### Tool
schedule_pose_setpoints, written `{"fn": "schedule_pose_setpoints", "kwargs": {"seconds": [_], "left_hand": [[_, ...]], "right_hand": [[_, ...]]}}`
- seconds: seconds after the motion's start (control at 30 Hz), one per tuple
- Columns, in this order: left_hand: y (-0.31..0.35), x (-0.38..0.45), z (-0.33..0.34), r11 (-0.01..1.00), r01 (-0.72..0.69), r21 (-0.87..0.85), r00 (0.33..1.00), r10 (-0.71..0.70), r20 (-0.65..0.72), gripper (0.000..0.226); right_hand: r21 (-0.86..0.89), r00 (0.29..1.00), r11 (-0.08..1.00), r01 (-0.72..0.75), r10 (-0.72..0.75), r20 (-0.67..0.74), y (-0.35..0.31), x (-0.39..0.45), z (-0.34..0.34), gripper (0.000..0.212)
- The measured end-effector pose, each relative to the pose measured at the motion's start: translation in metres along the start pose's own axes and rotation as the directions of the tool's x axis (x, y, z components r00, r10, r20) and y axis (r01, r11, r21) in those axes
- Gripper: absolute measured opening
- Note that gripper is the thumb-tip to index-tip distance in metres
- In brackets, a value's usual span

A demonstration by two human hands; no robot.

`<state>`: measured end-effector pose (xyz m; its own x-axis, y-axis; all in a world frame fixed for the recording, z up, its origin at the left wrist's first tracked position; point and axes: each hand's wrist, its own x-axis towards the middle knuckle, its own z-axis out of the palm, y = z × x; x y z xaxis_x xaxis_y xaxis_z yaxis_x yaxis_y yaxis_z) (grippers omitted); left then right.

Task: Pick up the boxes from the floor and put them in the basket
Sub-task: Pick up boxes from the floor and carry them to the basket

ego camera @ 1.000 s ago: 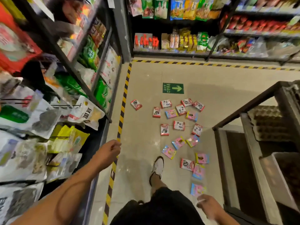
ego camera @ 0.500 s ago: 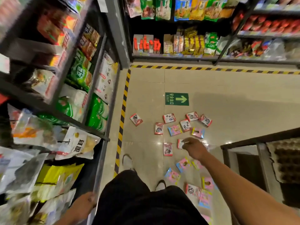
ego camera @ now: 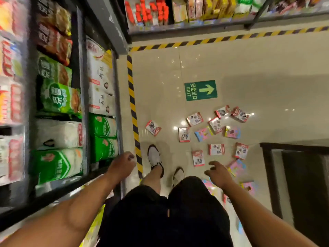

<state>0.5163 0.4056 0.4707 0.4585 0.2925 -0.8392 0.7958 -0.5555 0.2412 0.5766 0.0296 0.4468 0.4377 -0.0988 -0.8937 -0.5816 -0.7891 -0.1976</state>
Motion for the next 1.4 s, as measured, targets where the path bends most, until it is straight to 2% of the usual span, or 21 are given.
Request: {"fn": "schedule_pose_setpoints", "kwargs": {"seconds": [0.1, 0.27, 0.37, 0.47, 0.57, 0.7, 0.83, 0.93, 1.0, 1.07, 1.13, 1.23, 1.33, 1.4], "left_hand": [[0.025, 0.065, -0.003, 0.995, -0.077, 0.063, 0.996, 0.074, 0.053, 0.034], [0.025, 0.213, 0.043, 0.99, -0.05, 0.134, 0.992, 0.034, 0.119, 0.041], [0.009, 0.311, 0.083, 0.939, -0.184, 0.292, 0.978, 0.145, 0.15, 0.045], [-0.007, 0.402, 0.117, 0.827, -0.322, 0.462, 0.947, 0.271, 0.174, 0.053], [-0.015, 0.479, 0.143, 0.755, -0.315, 0.575, 0.949, 0.271, 0.164, 0.079], [-0.03, 0.562, 0.177, 0.528, -0.348, 0.775, 0.909, 0.394, 0.139, 0.102], [-0.039, 0.62, 0.213, 0.361, -0.364, 0.859, 0.863, 0.477, 0.166, 0.109], [-0.041, 0.643, 0.225, 0.296, -0.349, 0.889, 0.861, 0.477, 0.179, 0.105], [-0.034, 0.646, 0.225, 0.312, -0.33, 0.891, 0.879, 0.446, 0.17, 0.1], [-0.022, 0.634, 0.219, 0.383, -0.284, 0.879, 0.908, 0.402, 0.118, 0.102], [-0.006, 0.604, 0.209, 0.517, -0.272, 0.812, 0.933, 0.347, 0.092, 0.109], [0.022, 0.532, 0.187, 0.717, -0.269, 0.643, 0.963, 0.217, 0.16, 0.109], [0.048, 0.455, 0.154, 0.866, -0.201, 0.457, 0.968, 0.105, 0.228, 0.091], [0.068, 0.403, 0.127, 0.951, -0.156, 0.268, 0.962, 0.085, 0.259, 0.062]], "right_hand": [[0.033, 0.999, 0.999, -0.037, 0.037, 0.008, -0.028, 0.051, 0.019, 0.06], [-0.086, 1.0, 0.996, 0.001, 0.0, 0.011, -0.057, 0.201, 0.069, 0.07], [-0.119, 1.0, 0.993, -0.011, 0.009, -0.019, -0.064, 0.311, 0.101, 0.09], [-0.126, 0.998, 0.991, -0.036, 0.029, -0.059, -0.06, 0.412, 0.136, 0.107], [-0.039, 0.989, 0.998, -0.057, 0.051, -0.137, -0.055, 0.488, 0.172, 0.12], [-0.068, 0.977, 0.99, -0.127, 0.113, -0.184, -0.049, 0.555, 0.207, 0.13], [-0.158, 0.955, 0.976, -0.149, 0.1, -0.28, -0.033, 0.595, 0.231, 0.135], [-0.191, 0.937, 0.967, -0.168, 0.096, -0.337, -0.025, 0.602, 0.234, 0.134], [-0.162, 0.945, 0.978, -0.134, 0.077, -0.319, -0.018, 0.6, 0.225, 0.133], [-0.131, 0.966, 0.985, -0.108, 0.073, -0.248, -0.012, 0.587, 0.207, 0.132], [-0.086, 0.977, 0.988, -0.127, 0.11, -0.181, -0.011, 0.561, 0.186, 0.128], [0.054, 0.976, 0.991, -0.122, 0.13, -0.173, -0.015, 0.503, 0.157, 0.119], [0.224, 0.979, 0.972, -0.077, 0.116, -0.166, -0.014, 0.43, 0.129, 0.105], [0.36, 0.981, 0.931, -0.069, 0.13, -0.147, -0.011, 0.38, 0.108, 0.105]]}}
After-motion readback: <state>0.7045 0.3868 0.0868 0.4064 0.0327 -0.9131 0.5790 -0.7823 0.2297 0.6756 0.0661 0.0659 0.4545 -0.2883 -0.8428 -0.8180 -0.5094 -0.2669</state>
